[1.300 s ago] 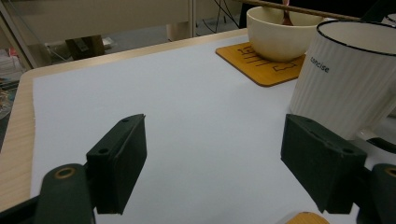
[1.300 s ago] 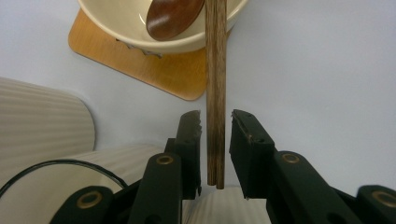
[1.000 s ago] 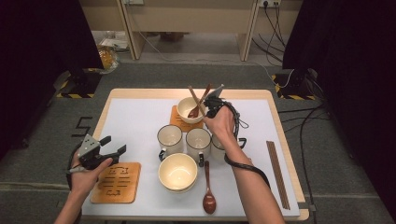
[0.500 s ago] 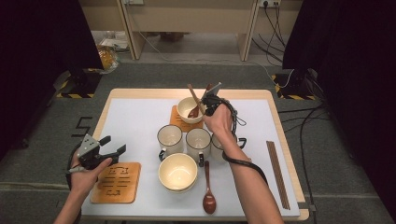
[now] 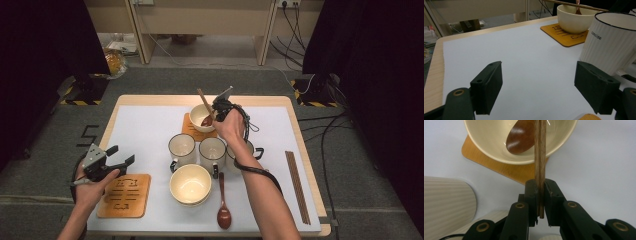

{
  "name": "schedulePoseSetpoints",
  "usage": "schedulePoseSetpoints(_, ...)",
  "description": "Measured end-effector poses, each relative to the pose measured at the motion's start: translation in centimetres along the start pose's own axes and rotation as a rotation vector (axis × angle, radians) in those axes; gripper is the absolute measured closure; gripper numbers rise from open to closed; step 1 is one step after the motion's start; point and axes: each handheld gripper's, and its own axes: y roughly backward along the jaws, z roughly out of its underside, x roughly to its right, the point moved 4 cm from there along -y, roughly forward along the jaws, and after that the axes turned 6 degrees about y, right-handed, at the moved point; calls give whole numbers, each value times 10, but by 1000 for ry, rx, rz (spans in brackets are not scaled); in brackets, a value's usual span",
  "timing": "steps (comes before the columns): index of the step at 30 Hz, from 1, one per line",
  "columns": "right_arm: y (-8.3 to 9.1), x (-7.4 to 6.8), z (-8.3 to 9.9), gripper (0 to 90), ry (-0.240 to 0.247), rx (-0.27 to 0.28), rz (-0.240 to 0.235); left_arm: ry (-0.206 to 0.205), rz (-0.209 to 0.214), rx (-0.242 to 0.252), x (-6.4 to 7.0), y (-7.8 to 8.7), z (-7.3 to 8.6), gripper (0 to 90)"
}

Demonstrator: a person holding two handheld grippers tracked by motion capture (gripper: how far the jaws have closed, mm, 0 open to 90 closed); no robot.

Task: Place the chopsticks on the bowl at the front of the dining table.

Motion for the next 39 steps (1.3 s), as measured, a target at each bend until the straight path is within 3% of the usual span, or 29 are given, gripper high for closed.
schedulePoseSetpoints(24, -2, -9, -4, 809, 33, 12, -10, -4, 1, -3, 0, 0, 0, 222)
schedulePoseSetpoints(39, 8, -7, -3, 699, 16, 53, -10, -6, 1, -2, 1, -1, 0, 221)
